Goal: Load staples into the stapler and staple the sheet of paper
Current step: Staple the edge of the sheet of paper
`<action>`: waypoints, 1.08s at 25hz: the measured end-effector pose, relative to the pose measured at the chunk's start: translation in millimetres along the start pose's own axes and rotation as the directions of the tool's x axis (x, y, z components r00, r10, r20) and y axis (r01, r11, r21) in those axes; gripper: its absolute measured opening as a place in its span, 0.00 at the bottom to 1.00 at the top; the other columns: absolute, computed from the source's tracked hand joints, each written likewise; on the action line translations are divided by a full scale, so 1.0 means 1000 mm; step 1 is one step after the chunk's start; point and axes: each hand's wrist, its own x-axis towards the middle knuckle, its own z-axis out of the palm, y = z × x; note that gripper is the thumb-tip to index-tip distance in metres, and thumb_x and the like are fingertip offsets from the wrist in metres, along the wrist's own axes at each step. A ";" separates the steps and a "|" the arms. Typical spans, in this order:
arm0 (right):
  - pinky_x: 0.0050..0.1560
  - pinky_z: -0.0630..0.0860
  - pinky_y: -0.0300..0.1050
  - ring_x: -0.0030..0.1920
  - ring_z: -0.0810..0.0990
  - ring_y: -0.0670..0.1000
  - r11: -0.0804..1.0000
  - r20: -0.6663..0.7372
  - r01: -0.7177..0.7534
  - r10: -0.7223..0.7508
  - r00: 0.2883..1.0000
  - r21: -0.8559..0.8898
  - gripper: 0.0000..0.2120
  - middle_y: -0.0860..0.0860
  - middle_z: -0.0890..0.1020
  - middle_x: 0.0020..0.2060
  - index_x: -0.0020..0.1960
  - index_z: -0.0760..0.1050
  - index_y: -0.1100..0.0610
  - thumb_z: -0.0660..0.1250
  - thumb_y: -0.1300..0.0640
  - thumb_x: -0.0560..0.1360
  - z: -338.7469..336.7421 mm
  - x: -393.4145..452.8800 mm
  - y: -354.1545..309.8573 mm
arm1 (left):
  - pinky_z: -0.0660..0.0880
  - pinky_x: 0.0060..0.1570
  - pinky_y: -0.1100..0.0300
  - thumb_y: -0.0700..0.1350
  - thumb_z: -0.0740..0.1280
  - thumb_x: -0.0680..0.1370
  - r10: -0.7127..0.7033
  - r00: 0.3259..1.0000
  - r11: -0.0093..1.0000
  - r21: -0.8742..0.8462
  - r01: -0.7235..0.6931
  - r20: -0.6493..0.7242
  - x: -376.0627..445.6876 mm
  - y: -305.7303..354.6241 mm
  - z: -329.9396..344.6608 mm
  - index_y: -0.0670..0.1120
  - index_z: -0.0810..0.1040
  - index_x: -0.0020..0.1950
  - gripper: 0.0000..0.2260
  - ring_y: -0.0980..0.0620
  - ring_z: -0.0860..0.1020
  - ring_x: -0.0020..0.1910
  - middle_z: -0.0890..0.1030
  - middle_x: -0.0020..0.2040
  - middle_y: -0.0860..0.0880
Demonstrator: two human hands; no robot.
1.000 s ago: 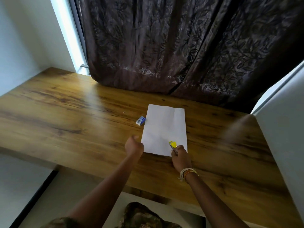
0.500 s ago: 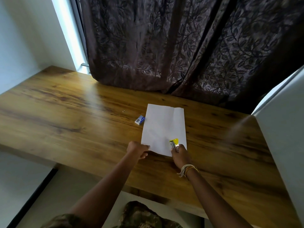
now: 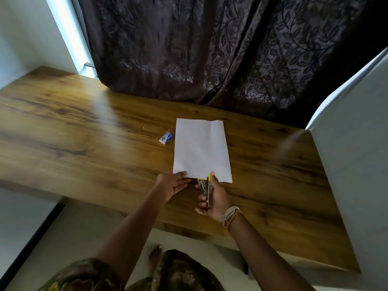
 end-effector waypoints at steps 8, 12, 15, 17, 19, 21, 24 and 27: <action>0.28 0.66 0.38 0.26 0.68 0.47 0.862 -0.170 0.072 -0.179 0.969 -0.502 0.13 0.49 0.71 0.30 0.51 0.69 0.56 0.65 0.48 0.76 0.015 -0.002 0.003 | 0.83 0.39 0.54 0.33 0.69 0.75 0.056 0.998 0.998 0.026 -0.057 0.026 -0.006 0.000 0.004 0.35 0.72 0.58 0.13 0.44 0.84 0.43 0.82 0.55 0.37; 0.33 0.67 0.43 0.43 0.78 0.55 0.400 -0.143 0.100 -0.535 0.833 -0.911 0.11 0.55 0.79 0.46 0.54 0.66 0.59 0.63 0.55 0.77 0.019 0.005 0.005 | 0.80 0.50 0.50 0.33 0.70 0.75 0.011 0.999 0.999 0.053 -0.013 0.049 -0.001 0.002 0.001 0.36 0.74 0.52 0.08 0.43 0.83 0.45 0.82 0.51 0.38; 0.39 0.69 0.44 0.46 0.79 0.56 0.380 -0.150 0.118 -0.605 0.782 -0.917 0.10 0.54 0.80 0.46 0.52 0.71 0.57 0.64 0.52 0.76 0.020 0.016 0.013 | 0.78 0.55 0.49 0.33 0.70 0.75 0.011 0.997 0.999 0.039 -0.014 0.072 0.003 0.000 0.000 0.37 0.75 0.50 0.07 0.42 0.83 0.48 0.83 0.49 0.38; 0.38 0.72 0.44 0.43 0.80 0.55 0.462 -0.226 0.135 -0.643 0.732 -0.877 0.09 0.53 0.81 0.43 0.50 0.73 0.56 0.65 0.51 0.76 0.025 0.020 0.016 | 0.78 0.53 0.49 0.33 0.70 0.75 0.012 0.996 0.999 0.031 -0.015 0.085 0.006 0.000 -0.003 0.37 0.76 0.53 0.09 0.42 0.82 0.52 0.83 0.51 0.38; 0.36 0.74 0.45 0.40 0.80 0.54 0.533 -0.289 0.172 -0.670 0.684 -0.828 0.09 0.51 0.80 0.38 0.48 0.74 0.56 0.65 0.51 0.75 0.028 0.020 0.019 | 0.79 0.51 0.50 0.33 0.71 0.74 0.013 0.995 0.999 0.036 -0.016 0.095 0.009 -0.001 -0.004 0.37 0.76 0.54 0.10 0.41 0.83 0.51 0.83 0.51 0.38; 0.37 0.74 0.45 0.39 0.80 0.54 0.543 -0.305 0.197 -0.695 0.652 -0.816 0.09 0.51 0.80 0.37 0.49 0.75 0.57 0.66 0.51 0.75 0.028 0.020 0.020 | 0.80 0.47 0.50 0.33 0.71 0.73 0.015 0.995 0.999 0.037 -0.019 0.100 0.010 -0.002 -0.005 0.36 0.76 0.55 0.12 0.42 0.84 0.48 0.83 0.51 0.38; 0.40 0.77 0.46 0.44 0.82 0.56 0.474 -0.275 0.164 -0.722 0.635 -0.865 0.12 0.54 0.83 0.42 0.53 0.75 0.58 0.64 0.50 0.77 0.034 0.021 0.020 | 0.81 0.41 0.52 0.34 0.72 0.73 0.020 0.994 0.999 0.047 -0.025 0.104 0.012 -0.002 -0.006 0.37 0.76 0.56 0.13 0.44 0.85 0.45 0.84 0.49 0.38; 0.45 0.77 0.47 0.50 0.82 0.57 0.392 -0.244 0.107 -0.738 0.629 -0.914 0.16 0.56 0.82 0.50 0.59 0.71 0.59 0.60 0.49 0.79 0.042 0.020 0.018 | 0.81 0.45 0.50 0.33 0.72 0.73 0.023 0.994 0.999 0.047 -0.028 0.106 0.013 -0.002 -0.006 0.37 0.76 0.54 0.11 0.43 0.84 0.46 0.84 0.49 0.37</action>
